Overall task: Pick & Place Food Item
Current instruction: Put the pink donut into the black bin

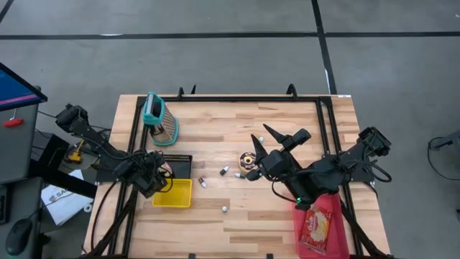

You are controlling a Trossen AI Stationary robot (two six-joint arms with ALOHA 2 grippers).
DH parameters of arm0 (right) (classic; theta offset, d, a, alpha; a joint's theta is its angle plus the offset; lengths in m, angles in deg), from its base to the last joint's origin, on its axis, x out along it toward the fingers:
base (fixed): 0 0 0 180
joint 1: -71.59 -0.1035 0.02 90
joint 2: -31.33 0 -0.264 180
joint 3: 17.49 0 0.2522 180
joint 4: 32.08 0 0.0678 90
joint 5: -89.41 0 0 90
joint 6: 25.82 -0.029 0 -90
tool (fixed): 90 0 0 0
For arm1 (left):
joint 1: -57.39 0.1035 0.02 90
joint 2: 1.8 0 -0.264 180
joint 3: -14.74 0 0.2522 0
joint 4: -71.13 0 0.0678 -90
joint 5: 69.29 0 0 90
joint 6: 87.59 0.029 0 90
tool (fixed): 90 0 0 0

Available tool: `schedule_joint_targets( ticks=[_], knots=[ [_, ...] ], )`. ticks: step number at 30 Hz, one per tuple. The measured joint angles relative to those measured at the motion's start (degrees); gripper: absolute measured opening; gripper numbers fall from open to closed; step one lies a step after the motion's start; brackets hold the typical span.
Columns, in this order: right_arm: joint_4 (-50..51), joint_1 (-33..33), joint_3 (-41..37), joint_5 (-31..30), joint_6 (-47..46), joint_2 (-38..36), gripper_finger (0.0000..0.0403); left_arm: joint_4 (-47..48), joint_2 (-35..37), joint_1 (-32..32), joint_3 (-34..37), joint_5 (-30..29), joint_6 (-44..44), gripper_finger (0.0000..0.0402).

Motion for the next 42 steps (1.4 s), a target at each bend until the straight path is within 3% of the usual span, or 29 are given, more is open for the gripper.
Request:
schedule_joint_targets(
  ticks=[14,23,42],
  knots=[
    [0.1,-0.4,0.0,0.0,0.0,0.0,0.0187,-0.9,0.0,0.0,0.0,-1.8,0.4,0.0263],
    [0.1,-0.8,0.0,0.0,0.0,0.0,0.0187,-0.8,0.0,0.0,-0.1,4.7,1.0,0.0262],
    [0.1,-0.8,0.0,0.0,0.0,0.0,0.0187,-1.3,6.3,0.0,-0.1,5.1,0.7,0.0287]
  ],
)
